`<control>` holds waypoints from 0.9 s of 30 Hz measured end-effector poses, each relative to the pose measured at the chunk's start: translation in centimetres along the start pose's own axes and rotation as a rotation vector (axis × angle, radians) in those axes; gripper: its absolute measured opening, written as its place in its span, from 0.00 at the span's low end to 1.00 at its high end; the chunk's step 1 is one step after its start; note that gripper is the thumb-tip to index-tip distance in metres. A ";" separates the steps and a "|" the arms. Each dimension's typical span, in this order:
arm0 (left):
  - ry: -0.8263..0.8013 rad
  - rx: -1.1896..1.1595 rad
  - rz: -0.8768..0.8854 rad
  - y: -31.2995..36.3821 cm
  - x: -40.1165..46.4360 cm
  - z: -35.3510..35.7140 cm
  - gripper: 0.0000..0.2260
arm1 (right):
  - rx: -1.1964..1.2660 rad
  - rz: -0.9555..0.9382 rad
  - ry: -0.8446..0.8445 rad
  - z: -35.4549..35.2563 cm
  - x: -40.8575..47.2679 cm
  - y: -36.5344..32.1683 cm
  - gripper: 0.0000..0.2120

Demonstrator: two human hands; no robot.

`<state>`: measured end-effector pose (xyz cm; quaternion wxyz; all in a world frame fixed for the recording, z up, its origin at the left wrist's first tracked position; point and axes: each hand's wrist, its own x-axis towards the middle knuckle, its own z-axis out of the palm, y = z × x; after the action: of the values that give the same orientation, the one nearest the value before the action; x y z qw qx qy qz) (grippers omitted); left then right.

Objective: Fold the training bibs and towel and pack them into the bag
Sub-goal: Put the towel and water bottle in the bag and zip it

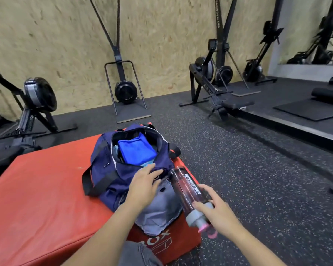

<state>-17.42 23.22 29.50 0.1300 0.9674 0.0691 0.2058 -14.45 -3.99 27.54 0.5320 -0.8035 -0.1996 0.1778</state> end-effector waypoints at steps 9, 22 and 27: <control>-0.245 0.215 0.020 -3.3 4.5 2.7 0.20 | -0.020 0.045 -0.039 0.4 2.4 2.7 0.24; -0.340 0.167 0.007 -4.1 7.1 -0.2 0.29 | 0.050 0.018 -0.097 0.3 4.3 1.6 0.25; -0.238 -0.059 -0.005 -2.7 8.0 -3.1 0.29 | 0.043 0.023 -0.082 1.1 4.4 -0.1 0.24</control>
<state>-11.62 27.99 34.51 0.1661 0.9806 0.0495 0.0913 -11.27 -0.85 26.87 0.5385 -0.7862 -0.2079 0.2207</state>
